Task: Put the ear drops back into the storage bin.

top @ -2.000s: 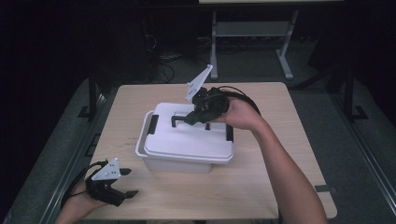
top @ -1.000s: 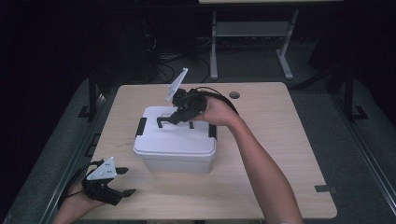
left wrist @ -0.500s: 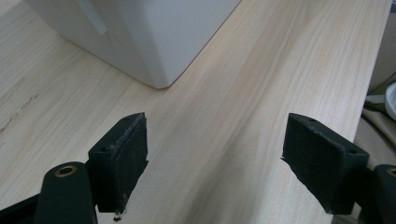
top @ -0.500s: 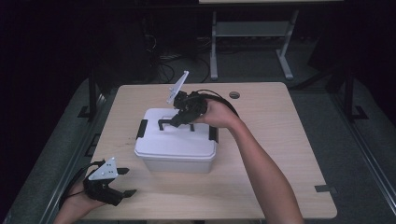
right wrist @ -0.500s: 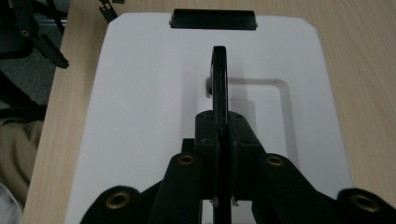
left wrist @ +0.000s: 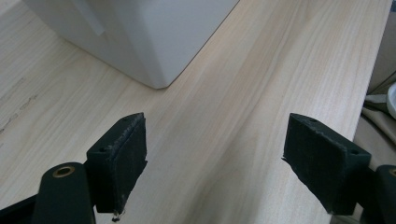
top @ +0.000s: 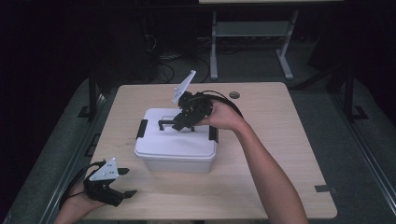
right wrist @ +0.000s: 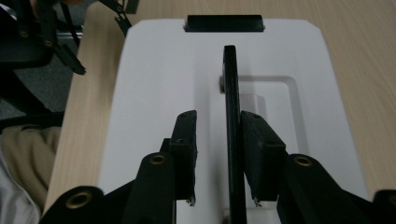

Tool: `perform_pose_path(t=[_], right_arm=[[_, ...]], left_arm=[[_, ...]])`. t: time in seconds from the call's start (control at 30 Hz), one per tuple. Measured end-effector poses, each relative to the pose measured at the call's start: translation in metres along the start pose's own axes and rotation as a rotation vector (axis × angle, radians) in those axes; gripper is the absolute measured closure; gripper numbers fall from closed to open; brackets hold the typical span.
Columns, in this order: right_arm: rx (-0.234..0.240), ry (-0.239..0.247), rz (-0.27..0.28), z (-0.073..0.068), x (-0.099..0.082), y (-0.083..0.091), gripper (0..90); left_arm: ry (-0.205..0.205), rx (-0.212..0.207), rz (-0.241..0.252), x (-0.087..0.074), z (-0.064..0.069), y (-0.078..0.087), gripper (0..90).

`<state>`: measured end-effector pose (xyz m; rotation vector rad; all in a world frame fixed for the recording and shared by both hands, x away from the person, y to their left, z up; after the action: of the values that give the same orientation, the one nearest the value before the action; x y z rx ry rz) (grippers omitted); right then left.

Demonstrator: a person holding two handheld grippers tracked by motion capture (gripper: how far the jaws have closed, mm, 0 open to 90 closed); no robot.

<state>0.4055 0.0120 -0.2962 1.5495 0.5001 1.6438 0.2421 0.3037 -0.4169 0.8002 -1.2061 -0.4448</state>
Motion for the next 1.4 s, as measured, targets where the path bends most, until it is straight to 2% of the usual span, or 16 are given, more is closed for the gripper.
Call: perform_pose_path(t=[0.2, 0.37, 1.13, 1.4], right_arm=[[0.0, -0.016, 0.004, 0.0, -0.004, 0.008, 62.4], [0.006, -0.034, 0.009, 0.001, -0.008, 0.013, 61.3], [-0.049, -0.071, -0.03, 0.003, -0.037, 0.049, 55.2], [-0.063, -0.088, -0.051, 0.003, -0.051, 0.06, 49.7]], left_arm=[[0.003, -0.007, -0.012, 0.0, 0.0, -0.003, 21.1], [-0.007, -0.004, -0.002, 0.002, 0.003, -0.001, 21.0], [0.001, -0.002, -0.005, 0.001, 0.001, -0.004, 21.0], [0.002, 0.001, -0.014, 0.001, 0.001, -0.005, 21.0]])
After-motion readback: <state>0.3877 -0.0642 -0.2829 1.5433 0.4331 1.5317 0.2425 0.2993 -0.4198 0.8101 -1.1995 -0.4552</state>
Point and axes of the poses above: each handheld gripper's, and its own axes: y roughly backward along the jaws, x roughly out of its top, z roughly to its right, the point moved 1 cm from there along -y, roughly forward along the jaws, and after that the axes turned 15 degrees about -x, right-handed, at the moved point
